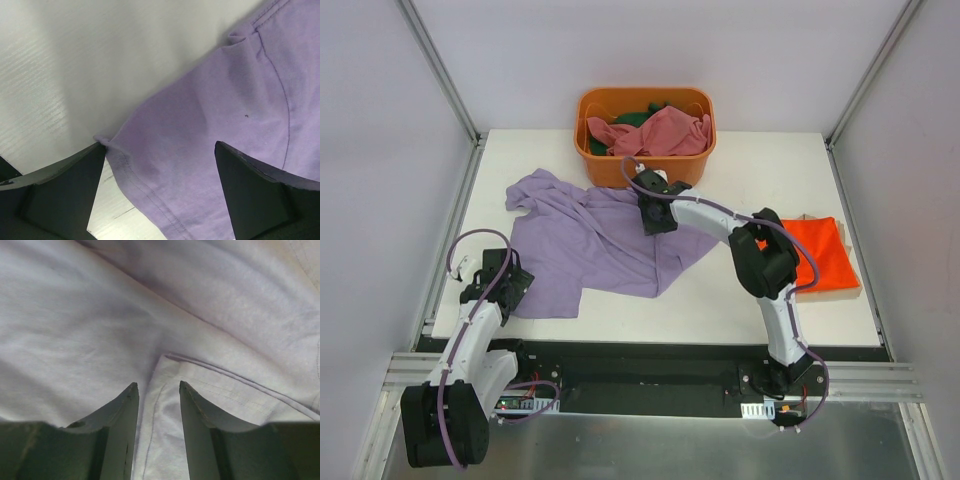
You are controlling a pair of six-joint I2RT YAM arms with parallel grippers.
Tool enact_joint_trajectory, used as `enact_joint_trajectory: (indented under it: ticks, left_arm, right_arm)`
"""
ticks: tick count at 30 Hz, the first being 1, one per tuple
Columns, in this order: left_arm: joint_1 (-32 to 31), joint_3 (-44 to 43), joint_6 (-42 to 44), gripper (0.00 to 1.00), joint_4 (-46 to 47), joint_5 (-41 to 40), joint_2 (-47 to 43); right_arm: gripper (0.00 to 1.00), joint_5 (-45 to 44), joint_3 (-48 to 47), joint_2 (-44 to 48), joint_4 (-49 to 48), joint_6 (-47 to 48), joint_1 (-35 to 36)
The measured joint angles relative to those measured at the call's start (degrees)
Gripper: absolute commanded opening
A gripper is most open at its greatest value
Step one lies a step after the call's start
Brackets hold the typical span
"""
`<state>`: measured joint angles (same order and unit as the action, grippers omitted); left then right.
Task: Fold and stack the t-shirts
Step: Flatten out the tshirt
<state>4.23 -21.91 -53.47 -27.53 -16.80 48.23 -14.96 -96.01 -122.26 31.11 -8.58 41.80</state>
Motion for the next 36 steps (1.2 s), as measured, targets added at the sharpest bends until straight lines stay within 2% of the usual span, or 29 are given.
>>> enact_joint_trajectory:
  ticks: [7, 18, 24, 29, 32, 36]
  left_arm:
    - [0.0, 0.0, 0.57, 0.89, 0.55, 0.22, 0.2]
    - [0.0, 0.0, 1.75, 0.89, 1.7, 0.72, 0.68]
    - [0.0, 0.0, 2.08, 0.88, 2.1, 1.31, 0.76]
    - [0.0, 0.0, 2.1, 0.87, 2.47, 1.4, 0.94]
    - [0.0, 0.0, 2.14, 0.87, 2.84, 1.64, 1.07]
    - [0.0, 0.0, 3.13, 0.85, 3.34, 2.08, 1.31]
  right_arm:
    - [0.36, -1.44, 0.35, -0.33, 2.23, -0.52, -0.04]
    - [0.36, -1.14, 0.33, -1.4, 2.23, -2.36, 0.5]
    - [0.15, -1.38, -0.26, -2.43, 2.29, -3.1, 0.63]
    - [0.02, -3.23, -0.26, -2.43, 2.49, -3.13, 0.63]
    - [0.01, -5.22, 0.92, -1.55, 1.75, -2.99, 0.61]
    - [0.01, -7.54, 10.49, 6.38, -2.34, -2.95, 0.55]
